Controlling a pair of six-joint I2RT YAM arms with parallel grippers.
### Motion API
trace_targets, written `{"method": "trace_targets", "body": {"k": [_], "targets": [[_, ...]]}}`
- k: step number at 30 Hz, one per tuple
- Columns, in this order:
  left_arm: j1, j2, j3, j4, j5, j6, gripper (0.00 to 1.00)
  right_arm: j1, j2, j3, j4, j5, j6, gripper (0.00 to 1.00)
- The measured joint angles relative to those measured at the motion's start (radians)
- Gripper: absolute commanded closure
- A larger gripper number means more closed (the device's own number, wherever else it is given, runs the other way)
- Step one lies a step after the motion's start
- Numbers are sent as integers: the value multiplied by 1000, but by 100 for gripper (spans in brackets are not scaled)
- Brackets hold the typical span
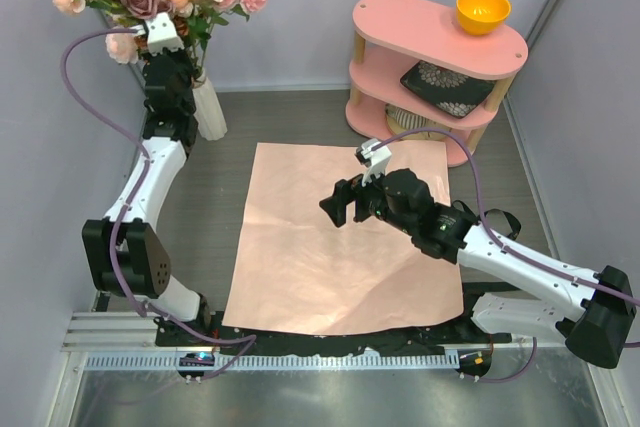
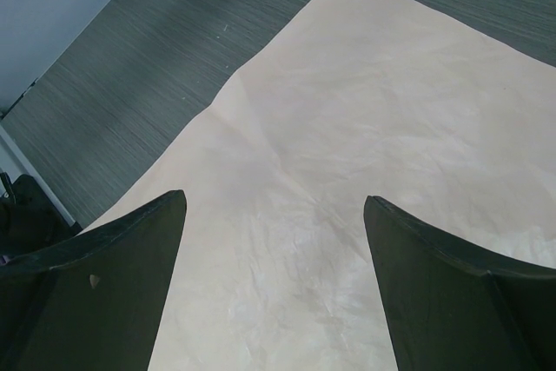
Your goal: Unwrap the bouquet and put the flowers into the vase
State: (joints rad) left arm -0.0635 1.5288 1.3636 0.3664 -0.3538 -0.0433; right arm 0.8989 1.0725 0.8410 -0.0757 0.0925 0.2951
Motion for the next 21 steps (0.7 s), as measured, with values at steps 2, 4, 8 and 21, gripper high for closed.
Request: {"method": "trace_targets", "body": {"k": [2,4,8,21], "targets": [[-1,25,26,0,5,48,100,0,0,0,0,0,0,11],[-1,37,32,6,11,84,100,0,2,0,0,0,0,11],[-1,66,31,30,29,135,100,0,6,0,1,-1,0,11],[-2,84,-55,61,31,53,54,0,18,0,0,-2,6,11]]}}
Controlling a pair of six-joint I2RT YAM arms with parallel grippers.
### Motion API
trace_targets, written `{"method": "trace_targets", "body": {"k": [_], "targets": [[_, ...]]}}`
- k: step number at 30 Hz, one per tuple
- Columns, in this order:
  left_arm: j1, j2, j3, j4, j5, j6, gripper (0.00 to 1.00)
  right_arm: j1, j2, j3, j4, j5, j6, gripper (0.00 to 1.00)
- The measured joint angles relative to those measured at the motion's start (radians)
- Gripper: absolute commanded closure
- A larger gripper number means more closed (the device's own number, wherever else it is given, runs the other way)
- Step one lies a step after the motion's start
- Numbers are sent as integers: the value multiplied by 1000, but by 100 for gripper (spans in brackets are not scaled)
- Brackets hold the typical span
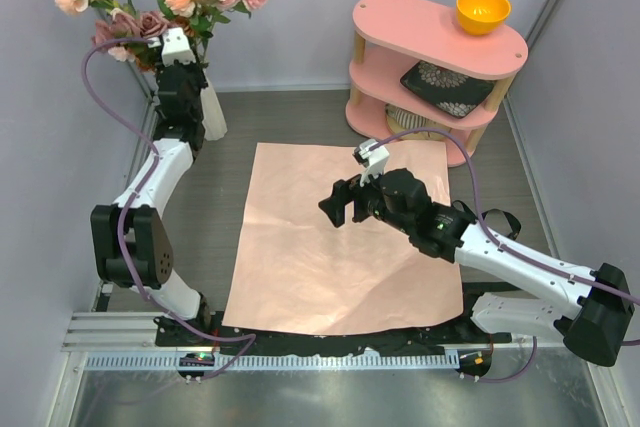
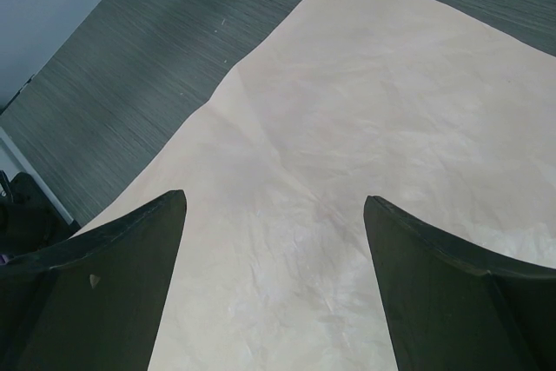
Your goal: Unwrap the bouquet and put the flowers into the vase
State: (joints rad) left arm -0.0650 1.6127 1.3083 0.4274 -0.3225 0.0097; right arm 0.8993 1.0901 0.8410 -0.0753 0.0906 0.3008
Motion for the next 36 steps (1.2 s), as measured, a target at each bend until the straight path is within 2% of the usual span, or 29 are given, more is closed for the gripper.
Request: {"method": "trace_targets", "body": {"k": [1,5,7,9,10,14,19,26,32,36], "targets": [[0,-2,0,-18,-1,-19,45,0,0,0,0,0,2,11],[0,-30,0,-114,-1,-91,33,0,0,0,1,-5,11,11],[0,-66,0,-192,10,-142,24,0,0,0,3,-8,14,11],[0,-104,2,-260,26,-188,20,0,1,0,8,-11,17,11],[0,-163,2,-348,53,-261,18,0,1,0,9,-15,20,11],[0,-194,14,-422,78,-319,8,0,1,0,11,-17,22,11],[0,-199,33,-531,89,-377,8,0,1,-3,16,-19,24,11],[0,-217,24,-586,88,-406,6,0,1,-7,16,-19,28,11],[0,-335,-85,-587,115,-418,3,0,1,-7,16,-19,28,11],[0,-422,-138,-592,181,-402,0,0,1,-7,16,-26,28,11]]}}
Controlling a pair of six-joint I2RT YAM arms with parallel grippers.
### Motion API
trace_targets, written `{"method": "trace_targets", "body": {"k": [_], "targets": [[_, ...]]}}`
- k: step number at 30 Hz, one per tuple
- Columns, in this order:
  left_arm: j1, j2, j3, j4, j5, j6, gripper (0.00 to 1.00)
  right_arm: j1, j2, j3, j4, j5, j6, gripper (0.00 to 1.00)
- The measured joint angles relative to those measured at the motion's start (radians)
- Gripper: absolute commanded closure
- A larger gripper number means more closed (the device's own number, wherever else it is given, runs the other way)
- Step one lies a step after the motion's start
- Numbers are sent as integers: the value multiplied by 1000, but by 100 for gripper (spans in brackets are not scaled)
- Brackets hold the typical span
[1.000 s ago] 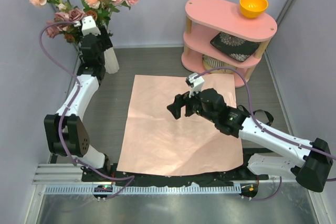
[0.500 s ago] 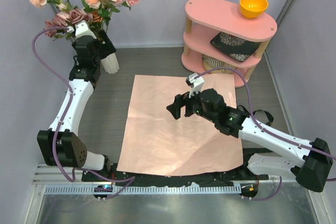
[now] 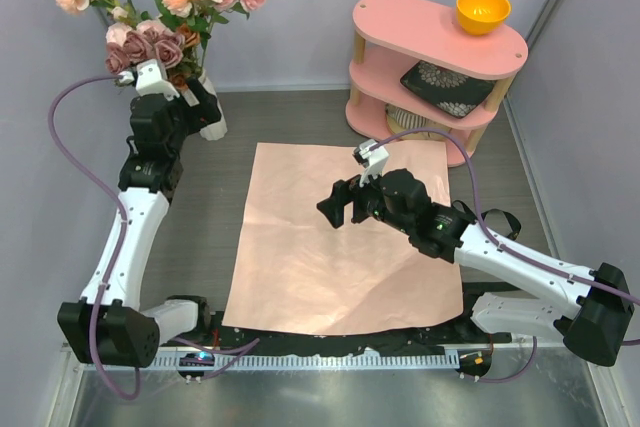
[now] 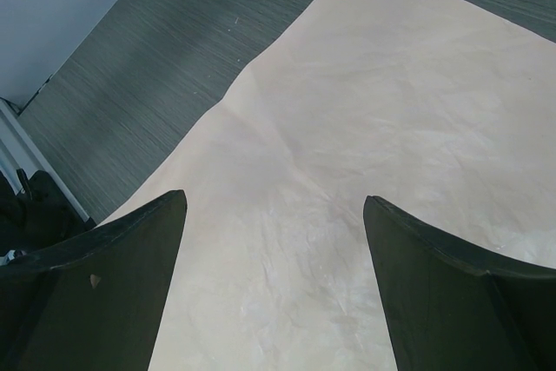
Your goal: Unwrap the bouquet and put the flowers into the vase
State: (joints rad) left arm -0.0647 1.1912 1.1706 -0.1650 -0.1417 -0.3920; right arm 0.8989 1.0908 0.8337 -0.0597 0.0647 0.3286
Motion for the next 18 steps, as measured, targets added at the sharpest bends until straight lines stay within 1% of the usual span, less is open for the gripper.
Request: {"method": "trace_targets", "body": {"k": [7,16,18], "targets": [[0,-97,1,-16,80,34,0,0,3,0,0,-8,5,11],[0,-138,13,-86,94,36,1,0,10,0,-1,-17,24,12],[0,-157,13,-94,93,36,2,0,10,0,-1,-16,26,12]]}}
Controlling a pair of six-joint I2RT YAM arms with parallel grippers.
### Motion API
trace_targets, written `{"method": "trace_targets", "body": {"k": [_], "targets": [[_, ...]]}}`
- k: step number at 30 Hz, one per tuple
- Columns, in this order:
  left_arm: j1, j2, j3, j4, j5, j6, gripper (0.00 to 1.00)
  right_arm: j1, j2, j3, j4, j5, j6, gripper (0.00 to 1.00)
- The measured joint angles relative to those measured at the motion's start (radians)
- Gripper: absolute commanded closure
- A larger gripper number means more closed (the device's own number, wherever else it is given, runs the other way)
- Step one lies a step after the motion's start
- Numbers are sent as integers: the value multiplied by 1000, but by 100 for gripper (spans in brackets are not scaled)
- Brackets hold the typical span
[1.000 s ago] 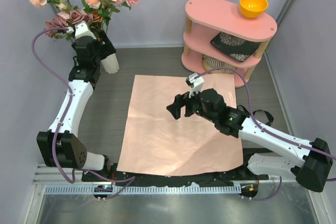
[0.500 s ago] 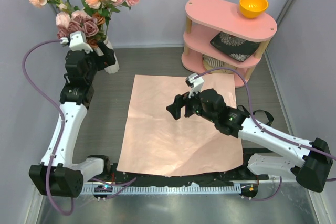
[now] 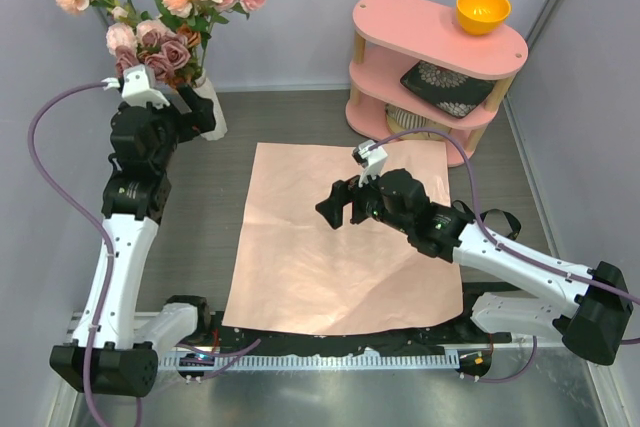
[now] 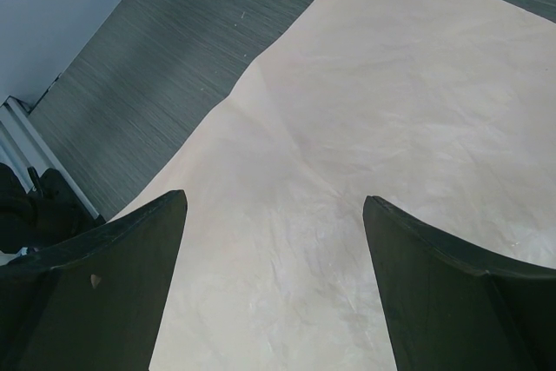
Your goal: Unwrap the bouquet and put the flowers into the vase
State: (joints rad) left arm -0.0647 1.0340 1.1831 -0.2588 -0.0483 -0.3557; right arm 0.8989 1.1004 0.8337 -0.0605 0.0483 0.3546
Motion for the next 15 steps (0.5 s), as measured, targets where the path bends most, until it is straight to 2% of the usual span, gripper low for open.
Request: {"method": "trace_targets", "body": {"k": [5,15], "targets": [[0,-56,0,1,-1,-4,7,0,0,0,0,0,5,12],[0,-161,23,-40,23,-8,2,0,0,0,0,0,11,12]]}}
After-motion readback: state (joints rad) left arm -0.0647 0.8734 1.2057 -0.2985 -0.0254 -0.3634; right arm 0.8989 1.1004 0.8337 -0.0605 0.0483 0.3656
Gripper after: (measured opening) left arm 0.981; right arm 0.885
